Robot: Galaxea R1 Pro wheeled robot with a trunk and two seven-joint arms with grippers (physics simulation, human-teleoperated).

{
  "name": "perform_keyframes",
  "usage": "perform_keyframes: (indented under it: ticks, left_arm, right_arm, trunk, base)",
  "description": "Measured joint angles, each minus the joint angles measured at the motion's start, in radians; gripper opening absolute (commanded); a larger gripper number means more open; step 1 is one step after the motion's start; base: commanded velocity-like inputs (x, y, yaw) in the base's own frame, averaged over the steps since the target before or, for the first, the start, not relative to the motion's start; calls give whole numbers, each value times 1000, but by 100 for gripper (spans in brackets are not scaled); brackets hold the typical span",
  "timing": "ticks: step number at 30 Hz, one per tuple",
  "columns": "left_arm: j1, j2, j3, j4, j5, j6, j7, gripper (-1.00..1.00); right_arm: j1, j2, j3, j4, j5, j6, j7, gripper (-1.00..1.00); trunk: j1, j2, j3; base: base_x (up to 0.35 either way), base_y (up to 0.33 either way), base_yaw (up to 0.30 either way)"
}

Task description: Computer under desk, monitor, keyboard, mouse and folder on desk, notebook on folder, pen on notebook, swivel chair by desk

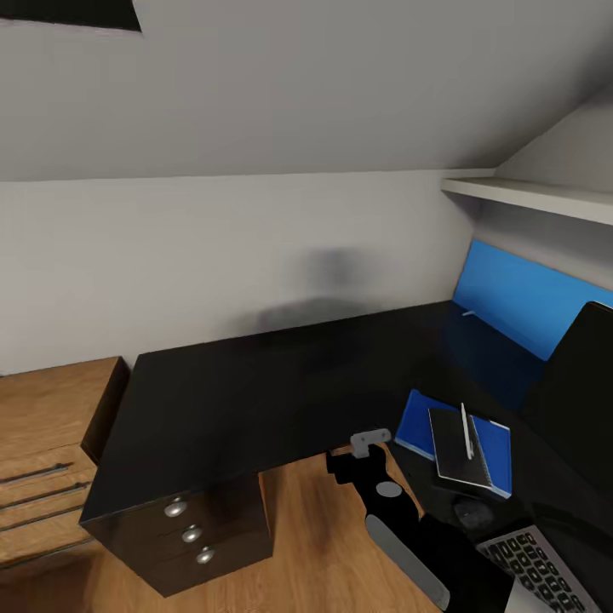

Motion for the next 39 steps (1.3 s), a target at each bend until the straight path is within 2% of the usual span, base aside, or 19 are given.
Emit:
perform_keyframes:
  ticks: [5, 9, 12, 13, 14, 15, 16, 18, 19, 20, 21, 23, 27, 28, 32, 33, 34, 38, 39]
  left_arm:
    - [0, 0, 0, 0, 0, 1, 0, 100]
    - [0, 0, 0, 0, 0, 1, 1, 100]
    - [0, 0, 1, 0, 0, 1, 1, 100]
    - [0, 0, 1, 0, 1, 4, 2, 100]
    - [0, 0, 1, 0, 1, 10, 3, 100]
    - [0, 1, 2, 0, 2, 34, 3, 100]
    - [0, 1, 3, 0, 2, 43, 3, 100]
    - [-1, 4, 5, 1, 2, 71, 2, 100]
    - [-1, 6, 5, 1, 2, 76, 2, 100]
    - [-1, 9, 5, 1, 2, 85, 2, 100]
    - [-1, 10, 5, 1, 2, 87, 2, 100]
    - [-1, 12, 4, 1, 1, 91, 1, 100]
    - [-1, 12, 1, 1, -1, 93, 1, 100]
    - [-1, 12, 0, 1, -1, 93, 1, 100]
    - [-1, 13, -1, 1, -2, 94, 1, 100]
    - [-1, 13, -1, 1, -2, 94, 1, 100]
    - [-1, 13, -1, 1, -2, 94, 1, 100]
    - [-1, 13, -1, 1, -2, 96, 1, 100]
    - [-1, 13, -1, 1, -2, 96, 1, 100]
  right_arm:
    - [0, 0, 20, 16, -1, -22, 1, 100]
    - [0, 0, 63, 36, -3, -60, 2, 100]
    - [0, 0, 115, 55, -3, -108, 2, 100]
    - [1, 0, 153, 74, -3, -148, 2, 100]
    - [0, 1, 168, 89, -3, -167, 3, 100]
    - [1, 13, 200, 137, -4, -219, 3, 100]
    - [0, 21, 209, 156, -4, -236, 4, 100]
    - [1, 65, 235, 228, -4, -274, 5, 100]
    - [0, 77, 240, 248, -3, -280, 5, 100]
    - [1, 110, 257, 311, -1, -291, 6, 100]
    - [0, 122, 264, 334, 2, -295, 7, 100]
    - [0, 166, 293, 427, 16, -313, 9, 100]
    - [1, 220, 312, 579, 32, -395, 9, 100]
    - [1, 242, 316, 645, 32, -438, 9, 100]
    - [1, 289, 320, 789, 32, -522, 24, 100]
    - [2, 308, 321, 856, 30, -552, 44, 100]
    - [6, 326, 321, 940, 26, -586, 97, 100]
    - [16, 330, 318, 1030, 2, -616, 205, 100]
    - [18, 330, 316, 1057, -17, -622, 234, 100]
  trunk:
    - [0, 0, -1]
    - [0, 0, -2]
    - [0, 0, -2]
    - [0, 0, -2]
    - [0, 0, -2]
    - [0, 0, -2]
    - [0, 0, -2]
    - [0, 0, -2]
    - [0, 0, -2]
    - [0, 0, -2]
    - [0, 0, -2]
    - [0, 0, -2]
    - [0, 0, -2]
    - [-1, 0, -2]
    - [-1, 0, -2]
    - [-1, 0, -2]
    - [-1, 0, -2]
    - [-1, 0, -2]
    - [-1, 0, -2]
  base:
    - [-328, 0, 138]
    - [-328, 0, 41]
    - [-328, 0, 13]
    - [-328, 0, 6]
    - [-328, 0, 3]
    - [-328, 0, 2]
    - [-328, 0, 2]
    - [-328, 0, 1]
    - [-309, 0, 0]
    - [-282, 0, 0]
    - [-200, 0, 0]
    - [-115, 0, 0]
    - [-47, 0, 0]
    - [-22, 0, 0]
    - [-12, 0, 0]
    - [-4, 0, 0]
    - [-3, 0, 0]
    - [-1, 0, 0]
    - [0, 0, 0]
